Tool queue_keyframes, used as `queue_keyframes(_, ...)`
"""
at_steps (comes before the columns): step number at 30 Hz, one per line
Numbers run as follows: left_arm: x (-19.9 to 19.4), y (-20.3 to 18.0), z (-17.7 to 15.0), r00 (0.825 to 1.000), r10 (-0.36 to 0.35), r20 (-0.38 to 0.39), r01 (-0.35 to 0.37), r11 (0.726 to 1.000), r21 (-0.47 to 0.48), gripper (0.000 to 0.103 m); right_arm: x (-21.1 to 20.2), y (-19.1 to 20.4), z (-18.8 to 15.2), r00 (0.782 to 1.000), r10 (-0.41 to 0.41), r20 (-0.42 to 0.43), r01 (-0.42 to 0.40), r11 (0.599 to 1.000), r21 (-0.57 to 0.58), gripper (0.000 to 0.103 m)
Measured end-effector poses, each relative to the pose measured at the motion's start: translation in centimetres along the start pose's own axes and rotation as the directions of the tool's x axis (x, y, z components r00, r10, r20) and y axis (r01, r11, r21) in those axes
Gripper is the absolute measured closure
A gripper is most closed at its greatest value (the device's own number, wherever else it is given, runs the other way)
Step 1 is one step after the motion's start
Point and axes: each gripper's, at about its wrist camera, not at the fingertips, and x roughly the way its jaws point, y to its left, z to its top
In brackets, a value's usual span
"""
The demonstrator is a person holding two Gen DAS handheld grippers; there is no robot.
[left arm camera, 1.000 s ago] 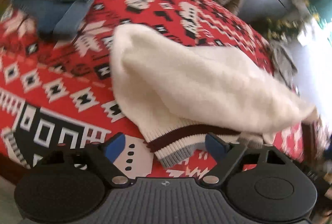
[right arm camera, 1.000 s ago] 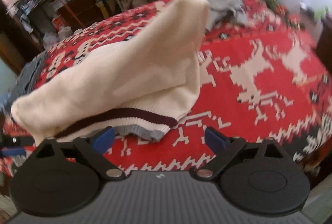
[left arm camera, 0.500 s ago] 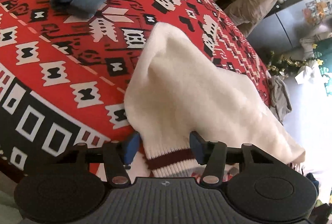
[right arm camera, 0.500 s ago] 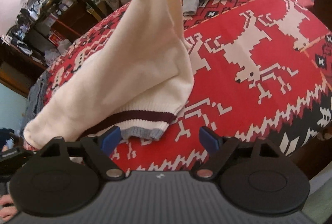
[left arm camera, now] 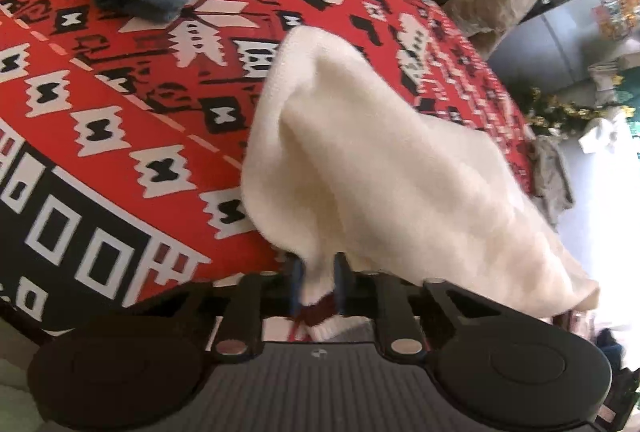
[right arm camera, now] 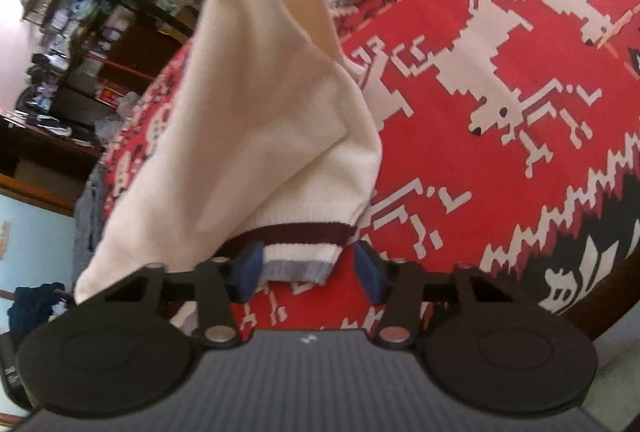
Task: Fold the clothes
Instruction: 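Grasp the cream sweater's maroon-trimmed hem with both grippers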
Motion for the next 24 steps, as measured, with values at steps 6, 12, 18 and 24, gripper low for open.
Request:
queue_keyframes(6, -0.6, -1.2, -0.1, 0.993, 0.098, 0.063, -0.103, 0.992, 0.071, 0.099, 1.6, 1.4, 0.3, 0.996, -0.095, 0.000, 0.095, 0.994, -0.046, 0.095)
queue_keyframes(12, -3.7, -0.6, 0.1, 0.990, 0.090, 0.107, -0.100, 0.990, 0.098, 0.099, -2.0, 2.0, -0.7, 0.974, -0.210, 0.080, 0.218, 0.969, -0.113, 0.096)
queue_keyframes(18, -4.5, -0.1, -1.4, 0.989, 0.109, 0.098, -0.124, 0.978, 0.168, 0.099, -5.3, 0.2, -2.8, 0.974, -0.215, 0.076, 0.224, 0.964, -0.140, 0.097)
queue_keyframes(24, -3.2, 0.9, -2.4, 0.987, 0.142, 0.070, -0.154, 0.966, 0.207, 0.095, -3.8, -0.2, -4.4, 0.961, -0.264, 0.078, 0.274, 0.941, -0.196, 0.095)
